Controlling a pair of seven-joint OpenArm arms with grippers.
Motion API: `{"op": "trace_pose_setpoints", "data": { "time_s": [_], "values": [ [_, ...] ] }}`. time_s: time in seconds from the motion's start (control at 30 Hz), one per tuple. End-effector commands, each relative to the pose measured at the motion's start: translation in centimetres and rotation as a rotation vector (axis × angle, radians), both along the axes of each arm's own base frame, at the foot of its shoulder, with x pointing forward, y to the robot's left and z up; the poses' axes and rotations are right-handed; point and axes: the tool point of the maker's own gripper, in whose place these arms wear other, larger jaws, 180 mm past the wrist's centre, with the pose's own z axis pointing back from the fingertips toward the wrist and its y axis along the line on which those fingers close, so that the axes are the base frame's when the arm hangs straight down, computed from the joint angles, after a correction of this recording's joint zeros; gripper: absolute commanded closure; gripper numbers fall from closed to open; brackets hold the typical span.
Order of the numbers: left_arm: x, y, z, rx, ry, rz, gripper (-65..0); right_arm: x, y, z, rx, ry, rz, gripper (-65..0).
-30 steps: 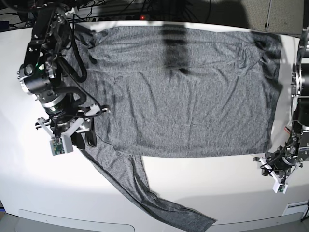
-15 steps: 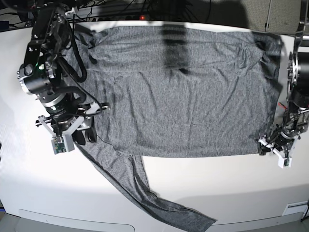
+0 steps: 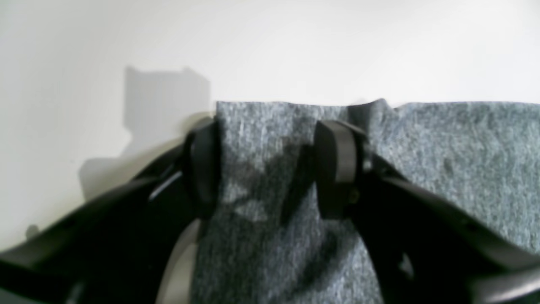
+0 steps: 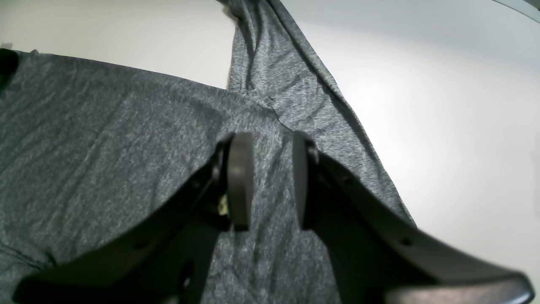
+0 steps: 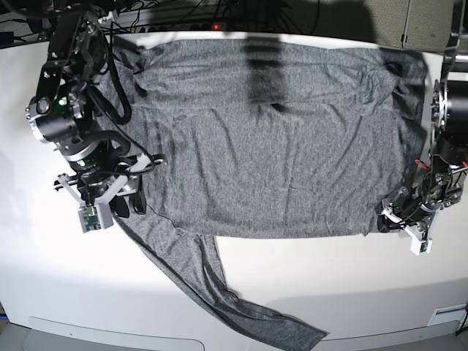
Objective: Fold the T-shirt properly
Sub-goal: 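Pinch the hem corners with both grippers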
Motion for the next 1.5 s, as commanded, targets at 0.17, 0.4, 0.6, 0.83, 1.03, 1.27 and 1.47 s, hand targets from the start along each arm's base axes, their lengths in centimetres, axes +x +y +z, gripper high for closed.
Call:
{"op": "trace_pose_setpoints", "data": {
  "time_s": [0.17, 0.4, 0.6, 0.83, 1.03, 1.27, 1.47],
  "values": [
    [1.7, 0.9, 2.3, 0.004, -0.068, 0.013, -14.9, 0.5, 0.2, 1.4, 0.003, -0.054, 0.009, -16.7],
    [2.6, 2.2, 4.3, 0.016, -0.180, 0.039, 0.0, 1.3, -0.5, 0.2, -0.005, -0.033, -0.012, -16.7],
    [2.7, 2.2, 4.3, 0.015, -0.183, 0.040, 0.0, 4.5, -1.9, -3.2, 0.025, 0.051, -0.052, -21.9],
    [2.7, 2.1, 4.3, 0.015, -0.183, 0.039, 0.0, 9.9, -2.8, -3.9, 0.086, 0.065, -0.082, -33.6],
    [2.7, 2.2, 4.3, 0.015, -0.183, 0.039, 0.0, 13.8, -4.4, -5.8, 0.097, 0.151, -0.144, -33.6],
    [2.7, 2.1, 4.3, 0.015, -0.183, 0.039, 0.0, 16.5, -6.5, -8.8, 0.058, 0.238, -0.226, -33.6],
    [2.7, 2.2, 4.3, 0.015, -0.183, 0.040, 0.0, 17.1, -10.6, -10.1, -0.009, 0.251, -0.332, -33.6]
  ]
}}
